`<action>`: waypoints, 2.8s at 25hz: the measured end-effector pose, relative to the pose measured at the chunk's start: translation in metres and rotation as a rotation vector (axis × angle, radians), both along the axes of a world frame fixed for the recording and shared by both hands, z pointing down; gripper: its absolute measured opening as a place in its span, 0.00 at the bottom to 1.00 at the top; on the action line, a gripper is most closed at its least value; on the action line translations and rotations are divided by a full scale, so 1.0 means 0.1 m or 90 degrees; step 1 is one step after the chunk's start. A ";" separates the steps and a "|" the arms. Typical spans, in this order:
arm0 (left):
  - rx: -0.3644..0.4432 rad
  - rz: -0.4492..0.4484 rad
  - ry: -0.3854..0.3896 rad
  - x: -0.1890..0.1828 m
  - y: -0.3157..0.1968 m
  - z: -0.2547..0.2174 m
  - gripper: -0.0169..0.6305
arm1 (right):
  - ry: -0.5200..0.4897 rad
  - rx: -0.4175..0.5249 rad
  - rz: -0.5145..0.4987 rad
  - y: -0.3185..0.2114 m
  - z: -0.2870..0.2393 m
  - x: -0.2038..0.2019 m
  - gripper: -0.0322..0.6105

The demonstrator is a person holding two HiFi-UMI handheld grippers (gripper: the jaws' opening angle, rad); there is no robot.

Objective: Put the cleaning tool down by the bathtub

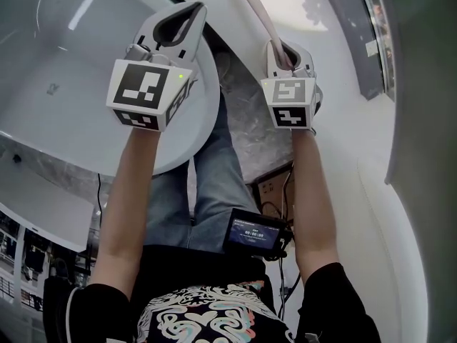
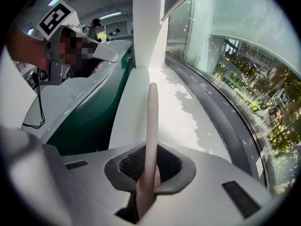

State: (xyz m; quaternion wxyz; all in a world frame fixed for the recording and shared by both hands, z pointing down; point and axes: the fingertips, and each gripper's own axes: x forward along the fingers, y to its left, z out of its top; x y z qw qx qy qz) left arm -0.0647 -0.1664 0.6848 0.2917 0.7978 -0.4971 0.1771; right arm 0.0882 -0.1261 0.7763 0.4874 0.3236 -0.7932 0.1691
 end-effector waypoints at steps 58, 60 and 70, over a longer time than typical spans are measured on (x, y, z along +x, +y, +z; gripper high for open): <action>0.017 -0.006 -0.003 -0.17 0.19 -0.31 0.05 | 0.047 0.015 0.029 0.00 -0.32 0.00 0.17; 0.019 -0.006 -0.005 -0.20 0.20 -0.35 0.05 | 0.052 0.032 0.033 -0.02 -0.38 0.01 0.17; 0.032 0.006 -0.008 -0.26 0.31 -0.65 0.05 | 0.038 0.060 0.077 0.03 -0.76 0.03 0.11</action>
